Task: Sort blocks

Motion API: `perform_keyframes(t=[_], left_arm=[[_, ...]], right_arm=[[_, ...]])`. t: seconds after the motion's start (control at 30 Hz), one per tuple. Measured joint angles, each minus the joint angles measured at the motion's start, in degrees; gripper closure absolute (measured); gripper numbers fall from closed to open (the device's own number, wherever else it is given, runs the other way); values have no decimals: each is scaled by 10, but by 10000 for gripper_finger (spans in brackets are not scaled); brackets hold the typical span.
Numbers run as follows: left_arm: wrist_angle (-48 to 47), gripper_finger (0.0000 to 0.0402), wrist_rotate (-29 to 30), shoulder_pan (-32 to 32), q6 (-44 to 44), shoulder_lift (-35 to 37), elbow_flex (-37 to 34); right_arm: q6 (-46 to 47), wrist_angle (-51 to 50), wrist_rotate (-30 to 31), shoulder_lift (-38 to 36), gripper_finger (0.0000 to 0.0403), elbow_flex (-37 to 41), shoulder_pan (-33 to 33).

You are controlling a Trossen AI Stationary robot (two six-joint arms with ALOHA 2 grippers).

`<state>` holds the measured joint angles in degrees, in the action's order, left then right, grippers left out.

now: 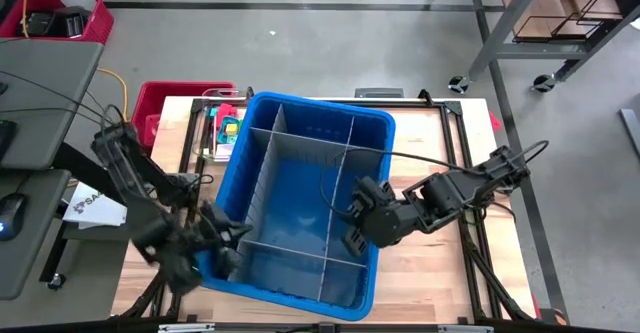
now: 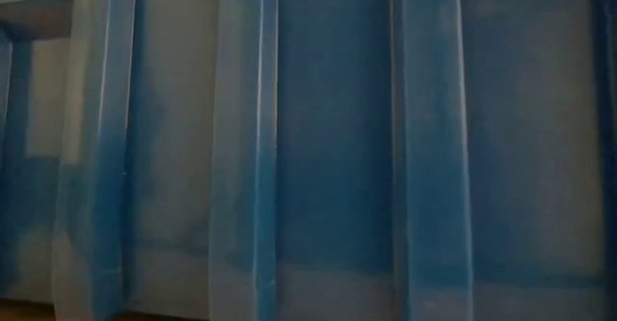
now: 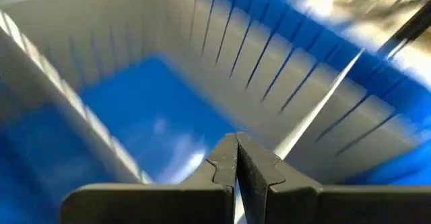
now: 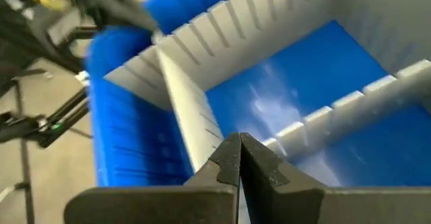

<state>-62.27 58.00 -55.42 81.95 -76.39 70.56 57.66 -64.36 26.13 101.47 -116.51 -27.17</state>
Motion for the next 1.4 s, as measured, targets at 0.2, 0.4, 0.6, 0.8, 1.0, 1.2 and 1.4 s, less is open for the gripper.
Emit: perform_keyframes(t=[0.2, 0.4, 0.6, 0.8, 1.0, 1.2, 1.4], left_arm=[[-76, 402, 82, 3, -177, 66, 136], [-101, 402, 97, 12, -245, 127, 177], [-117, 401, 102, 28, -253, 157, 173], [-119, 402, 97, 53, -274, 160, 173], [-122, 402, 57, 78, -278, 160, 173], [-132, 402, 26, 96, -282, 159, 173], [-131, 401, 25, 101, -281, 159, 173]], right_arm=[[4, 6, -82, 4, 403, 2, 5], [-44, 81, -225, 11, 403, 44, -40], [-32, 238, -272, 20, 403, 91, -107], [22, 388, -251, 60, 403, 153, -127], [-28, 437, -259, 118, 403, 125, -118], [-27, 392, -245, 147, 403, 111, -106], [-22, 276, -216, 140, 403, 104, -96]])
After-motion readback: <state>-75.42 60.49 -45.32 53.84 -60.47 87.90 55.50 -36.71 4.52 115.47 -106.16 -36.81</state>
